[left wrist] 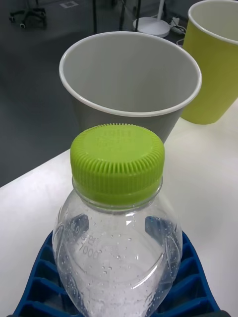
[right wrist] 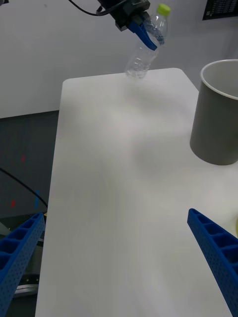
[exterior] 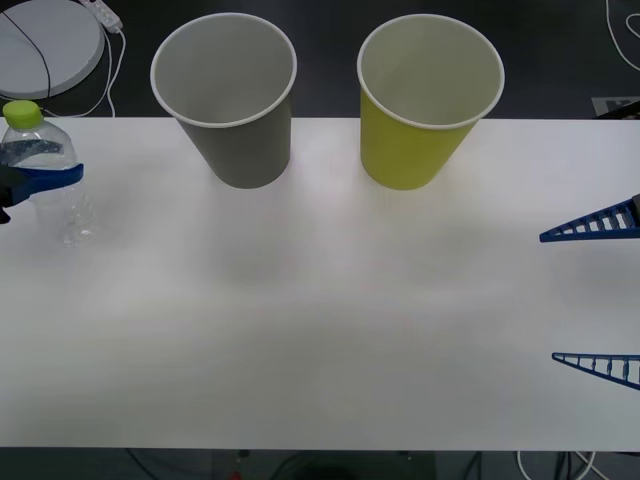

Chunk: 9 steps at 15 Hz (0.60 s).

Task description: Put the can into the green bin and the plastic bottle into the gray bin

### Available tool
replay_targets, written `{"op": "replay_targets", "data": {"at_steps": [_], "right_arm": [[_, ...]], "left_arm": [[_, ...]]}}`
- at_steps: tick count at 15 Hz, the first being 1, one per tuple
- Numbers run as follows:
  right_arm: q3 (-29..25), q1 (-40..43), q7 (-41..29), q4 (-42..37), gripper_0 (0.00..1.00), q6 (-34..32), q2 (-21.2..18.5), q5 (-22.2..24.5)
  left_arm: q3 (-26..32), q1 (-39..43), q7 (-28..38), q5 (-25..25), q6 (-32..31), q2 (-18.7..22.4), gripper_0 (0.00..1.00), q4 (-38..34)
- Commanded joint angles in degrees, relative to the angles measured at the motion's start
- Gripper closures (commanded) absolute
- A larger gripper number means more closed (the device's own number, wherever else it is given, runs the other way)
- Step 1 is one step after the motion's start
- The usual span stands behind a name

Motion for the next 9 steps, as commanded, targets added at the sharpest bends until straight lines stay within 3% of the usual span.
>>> {"op": "replay_targets", "data": {"at_steps": [1,9], "right_arm": [[0.00,0.00,0.00,0.00,0.00,0.00,0.00,0.00],[0.00,0.00,0.00,0.00,0.00,0.00,0.00,0.00]], "left_arm": [[0.26,-1.44,4.04,-1.37,-1.19,1.95,1.00,-0.66],[0.87,-11.72,14.94,-5.06,-13.76,7.66,1.00,-0.66]]}}
